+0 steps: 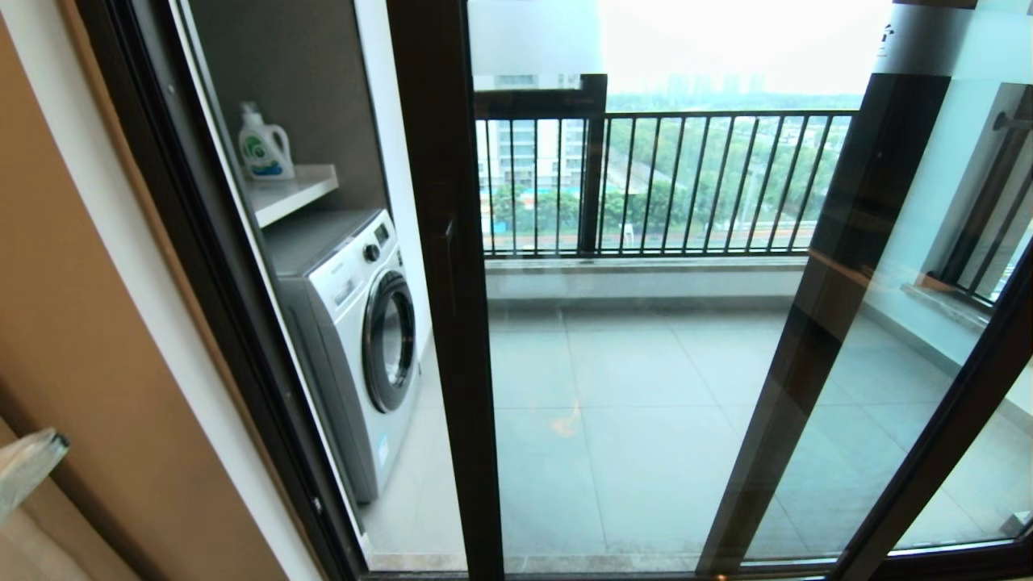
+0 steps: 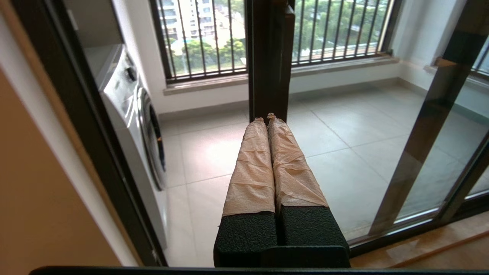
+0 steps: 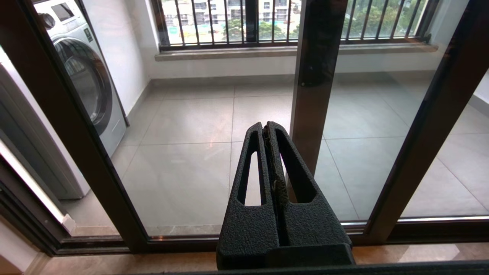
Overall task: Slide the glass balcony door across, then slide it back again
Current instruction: Close the slid door
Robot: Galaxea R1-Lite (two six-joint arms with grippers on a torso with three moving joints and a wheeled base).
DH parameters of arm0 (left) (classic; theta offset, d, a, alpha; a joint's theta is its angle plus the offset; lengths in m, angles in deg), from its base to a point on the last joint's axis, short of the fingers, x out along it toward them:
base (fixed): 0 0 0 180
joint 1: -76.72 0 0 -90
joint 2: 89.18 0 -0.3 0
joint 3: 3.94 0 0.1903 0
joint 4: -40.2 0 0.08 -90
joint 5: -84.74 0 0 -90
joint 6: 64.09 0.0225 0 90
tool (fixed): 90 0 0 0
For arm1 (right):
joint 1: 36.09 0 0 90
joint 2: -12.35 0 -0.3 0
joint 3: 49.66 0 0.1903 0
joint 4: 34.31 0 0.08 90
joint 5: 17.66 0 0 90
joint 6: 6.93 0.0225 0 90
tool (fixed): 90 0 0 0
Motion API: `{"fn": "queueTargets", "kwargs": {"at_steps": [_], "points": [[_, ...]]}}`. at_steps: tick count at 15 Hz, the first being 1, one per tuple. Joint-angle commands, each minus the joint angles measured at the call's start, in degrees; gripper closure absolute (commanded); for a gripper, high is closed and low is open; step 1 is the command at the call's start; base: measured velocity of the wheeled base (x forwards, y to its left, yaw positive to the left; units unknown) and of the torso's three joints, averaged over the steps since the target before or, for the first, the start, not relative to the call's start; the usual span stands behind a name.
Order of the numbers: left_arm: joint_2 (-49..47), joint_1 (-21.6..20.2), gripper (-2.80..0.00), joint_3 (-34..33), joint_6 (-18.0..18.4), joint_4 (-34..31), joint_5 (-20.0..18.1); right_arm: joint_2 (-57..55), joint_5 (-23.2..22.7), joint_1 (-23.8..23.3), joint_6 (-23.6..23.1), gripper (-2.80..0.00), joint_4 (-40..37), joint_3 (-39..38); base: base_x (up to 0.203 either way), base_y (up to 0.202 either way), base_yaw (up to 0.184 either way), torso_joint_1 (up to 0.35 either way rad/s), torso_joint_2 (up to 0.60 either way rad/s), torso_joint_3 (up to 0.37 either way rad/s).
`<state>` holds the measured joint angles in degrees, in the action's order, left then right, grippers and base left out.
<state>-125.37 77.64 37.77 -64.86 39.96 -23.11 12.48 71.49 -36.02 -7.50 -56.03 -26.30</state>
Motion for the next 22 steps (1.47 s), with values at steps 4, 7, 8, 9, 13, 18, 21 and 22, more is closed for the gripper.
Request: {"fn": "queueTargets", "kwargs": {"at_steps": [4, 7, 8, 9, 13, 18, 21, 22], "points": [[-35.17, 3.53, 0.0, 9.15, -1.56, 16.82, -3.27, -0.13, -0.03, 0.01, 0.02, 0.0, 0.02, -0.53, 0.0, 0.0, 0.0, 0.0, 0.0, 0.0], [-45.9, 8.5, 0.0, 18.14, -2.57, 22.83, -4.03, -0.13, -0.03, 0.01, -0.04, 0.0, 0.02, -0.53, 0.0, 0.0, 0.0, 0.0, 0.0, 0.0], [-48.16, 10.75, 0.0, 20.11, -2.82, 23.56, -3.89, -0.13, -0.03, 0.01, -0.04, 0.0, 0.02, -0.53, 0.0, 0.0, 0.0, 0.0, 0.0, 0.0], [-50.11, 12.53, 0.0, 21.92, -2.98, 23.88, -3.43, -0.13, -0.03, 0.01, -0.04, 0.0, 0.02, -0.53, 0.0, 0.0, 0.0, 0.0, 0.0, 0.0], [-57.26, 16.66, 0.0, 27.22, -3.0, 23.85, 0.98, -0.13, 0.0, 0.01, -0.04, 0.0, 0.02, -0.53, 0.0, 0.0, 0.0, 0.0, 0.0, 0.0], [-60.31, 20.23, 0.0, 32.52, -3.18, 23.24, 4.76, -0.13, -0.03, 0.01, -0.04, 0.0, 0.02, -0.53, 0.0, 0.0, 0.0, 0.0, 0.0, 0.0], [-60.3, 22.87, 0.0, 33.51, -4.02, 21.8, 4.48, -0.13, -0.03, 0.01, 0.05, 0.0, 0.02, -0.53, 0.0, 0.0, 0.0, 0.0, 0.0, 0.0], [-60.38, 23.92, 0.0, 33.78, -4.99, 21.75, 4.42, -0.13, -0.03, 0.01, -0.04, 0.0, 0.02, -0.53, 0.0, 0.0, 0.0, 0.0, 0.0, 0.0]]}}
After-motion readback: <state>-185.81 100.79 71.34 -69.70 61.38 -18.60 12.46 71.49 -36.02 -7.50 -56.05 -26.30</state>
